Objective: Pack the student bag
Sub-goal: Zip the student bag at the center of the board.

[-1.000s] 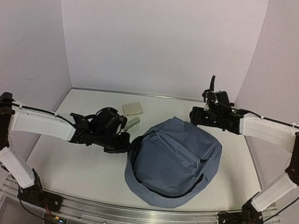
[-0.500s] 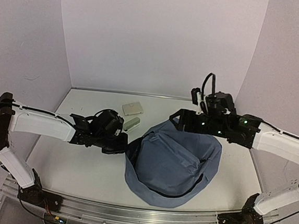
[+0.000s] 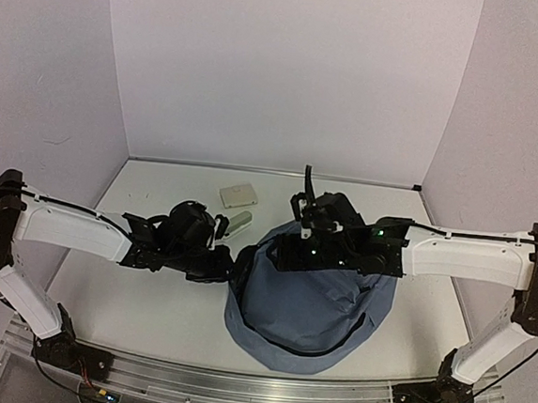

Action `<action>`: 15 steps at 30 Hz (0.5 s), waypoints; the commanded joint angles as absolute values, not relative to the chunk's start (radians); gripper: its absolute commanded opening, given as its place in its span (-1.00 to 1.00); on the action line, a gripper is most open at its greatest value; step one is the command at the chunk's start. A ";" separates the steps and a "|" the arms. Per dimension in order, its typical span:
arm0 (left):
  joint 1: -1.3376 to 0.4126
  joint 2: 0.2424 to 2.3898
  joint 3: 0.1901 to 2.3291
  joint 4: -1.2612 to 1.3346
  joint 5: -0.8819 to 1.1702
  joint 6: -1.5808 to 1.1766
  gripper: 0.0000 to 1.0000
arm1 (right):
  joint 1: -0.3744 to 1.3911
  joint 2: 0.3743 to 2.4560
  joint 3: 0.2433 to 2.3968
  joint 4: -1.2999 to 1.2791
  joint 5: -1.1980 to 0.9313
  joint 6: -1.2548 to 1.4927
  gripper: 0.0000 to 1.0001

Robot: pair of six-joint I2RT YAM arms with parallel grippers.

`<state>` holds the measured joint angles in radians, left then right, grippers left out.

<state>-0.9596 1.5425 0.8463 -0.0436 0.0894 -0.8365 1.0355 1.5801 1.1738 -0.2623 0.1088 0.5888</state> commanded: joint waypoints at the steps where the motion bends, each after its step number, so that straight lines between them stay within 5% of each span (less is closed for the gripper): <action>1: -0.965 1.529 0.843 0.055 0.141 -0.822 -0.97 | 1.009 1.665 1.322 -0.230 0.201 0.596 0.35; 15: -0.971 1.516 0.830 0.081 0.163 -0.817 -1.00 | 0.906 1.986 1.573 -0.313 0.157 0.624 0.21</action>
